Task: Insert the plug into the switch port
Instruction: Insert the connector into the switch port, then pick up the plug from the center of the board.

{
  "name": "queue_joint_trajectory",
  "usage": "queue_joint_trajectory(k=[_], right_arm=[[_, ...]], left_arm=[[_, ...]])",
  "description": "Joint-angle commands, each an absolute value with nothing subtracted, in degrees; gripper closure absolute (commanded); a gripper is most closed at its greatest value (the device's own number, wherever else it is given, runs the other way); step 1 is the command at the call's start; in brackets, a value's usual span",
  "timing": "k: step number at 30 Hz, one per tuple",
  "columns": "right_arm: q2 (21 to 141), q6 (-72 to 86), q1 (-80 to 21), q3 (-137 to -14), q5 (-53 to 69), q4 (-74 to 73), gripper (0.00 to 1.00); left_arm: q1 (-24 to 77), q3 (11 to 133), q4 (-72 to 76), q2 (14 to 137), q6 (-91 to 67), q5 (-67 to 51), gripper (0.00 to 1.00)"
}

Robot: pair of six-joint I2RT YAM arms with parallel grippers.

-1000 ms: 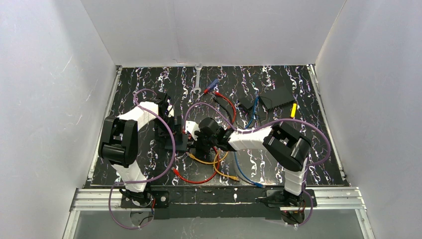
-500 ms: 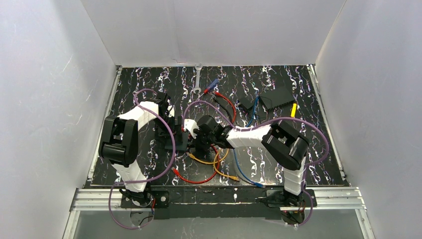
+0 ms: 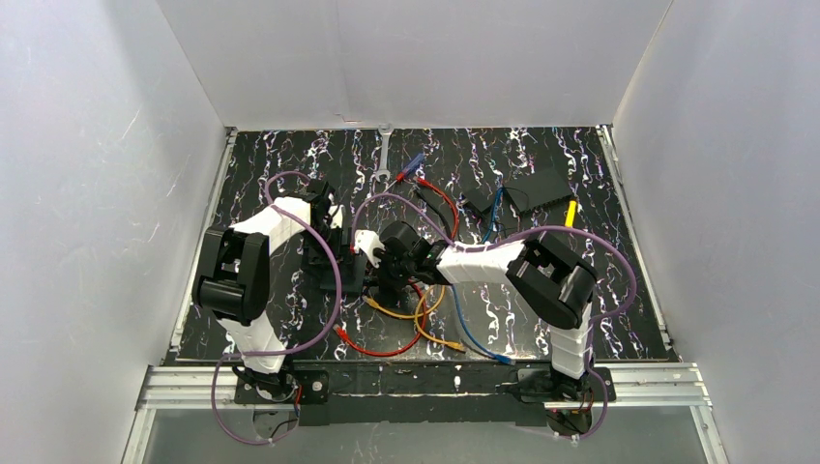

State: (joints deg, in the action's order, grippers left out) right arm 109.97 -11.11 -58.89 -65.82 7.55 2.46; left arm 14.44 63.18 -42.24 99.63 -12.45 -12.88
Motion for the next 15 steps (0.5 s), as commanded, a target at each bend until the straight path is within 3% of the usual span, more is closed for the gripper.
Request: queue_joint_trajectory(k=[1, 8, 15], right_arm=[[109.7, -11.0, -60.5, -69.6, 9.8, 17.1, 0.95], [100.6, -9.6, -59.0, -63.0, 0.7, 12.2, 0.65], [86.2, -4.2, -56.3, -55.6, -13.6, 8.1, 0.20]], left_arm=[[18.5, 61.8, -42.7, 99.8, -15.7, -20.8, 0.22], [14.2, 62.1, -44.2, 97.5, -17.5, -10.2, 0.21], [13.8, 61.4, -44.6, 93.6, -17.8, -7.3, 0.18]])
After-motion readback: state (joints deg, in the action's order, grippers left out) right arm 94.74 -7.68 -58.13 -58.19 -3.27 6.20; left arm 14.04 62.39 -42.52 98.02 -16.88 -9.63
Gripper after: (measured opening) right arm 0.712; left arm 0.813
